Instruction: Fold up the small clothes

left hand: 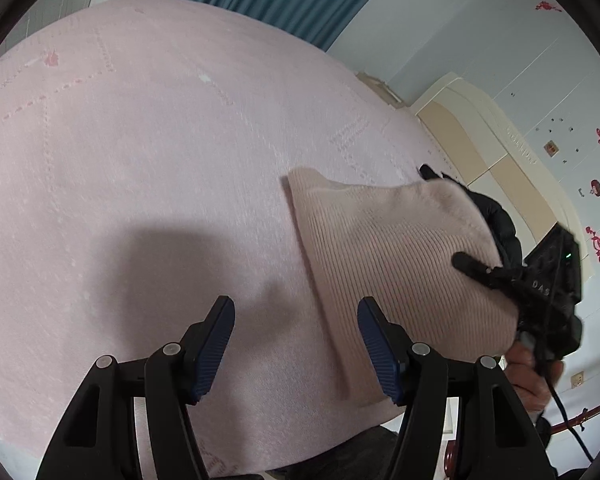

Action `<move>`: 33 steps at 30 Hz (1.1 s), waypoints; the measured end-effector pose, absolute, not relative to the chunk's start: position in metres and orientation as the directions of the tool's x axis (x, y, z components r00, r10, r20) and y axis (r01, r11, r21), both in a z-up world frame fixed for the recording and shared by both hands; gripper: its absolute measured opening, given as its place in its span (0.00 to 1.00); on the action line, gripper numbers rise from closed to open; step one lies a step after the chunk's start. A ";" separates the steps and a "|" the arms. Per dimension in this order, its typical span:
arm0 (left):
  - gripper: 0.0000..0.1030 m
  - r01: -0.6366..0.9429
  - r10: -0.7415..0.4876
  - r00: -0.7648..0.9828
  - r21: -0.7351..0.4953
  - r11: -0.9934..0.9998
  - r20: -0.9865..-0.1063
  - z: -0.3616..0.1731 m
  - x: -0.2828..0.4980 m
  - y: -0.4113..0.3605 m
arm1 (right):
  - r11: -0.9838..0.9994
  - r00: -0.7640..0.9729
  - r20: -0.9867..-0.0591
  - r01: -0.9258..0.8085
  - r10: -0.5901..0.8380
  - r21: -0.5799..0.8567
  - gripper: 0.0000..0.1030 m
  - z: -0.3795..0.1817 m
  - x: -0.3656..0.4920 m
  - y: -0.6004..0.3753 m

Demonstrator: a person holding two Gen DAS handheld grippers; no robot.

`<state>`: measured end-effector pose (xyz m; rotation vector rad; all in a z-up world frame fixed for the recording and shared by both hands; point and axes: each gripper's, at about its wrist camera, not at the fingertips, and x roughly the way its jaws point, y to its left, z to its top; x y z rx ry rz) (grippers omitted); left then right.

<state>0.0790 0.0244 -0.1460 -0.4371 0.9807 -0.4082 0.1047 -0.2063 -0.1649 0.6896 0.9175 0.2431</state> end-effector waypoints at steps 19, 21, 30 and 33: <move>0.60 0.106 -0.491 0.560 -0.530 0.841 -0.667 -0.157 0.114 0.096 | 0.603 0.638 -0.483 0.037 0.600 0.797 0.36 -0.137 0.201 -0.109; 0.60 0.101 -0.482 0.550 -0.518 0.849 -0.682 -0.165 0.119 0.095 | 0.647 0.613 -0.543 0.067 0.574 0.760 0.37 -0.170 0.212 -0.112; 0.58 0.190 -0.455 0.463 -0.416 0.889 -0.761 -0.201 0.115 0.066 | 0.815 0.512 -0.722 0.071 0.465 0.575 0.46 -0.223 0.210 -0.156; 0.58 0.226 -0.468 0.423 -0.409 0.884 -0.776 -0.211 0.109 0.057 | 0.870 0.559 -0.720 -0.004 0.410 0.492 0.46 -0.201 0.182 -0.162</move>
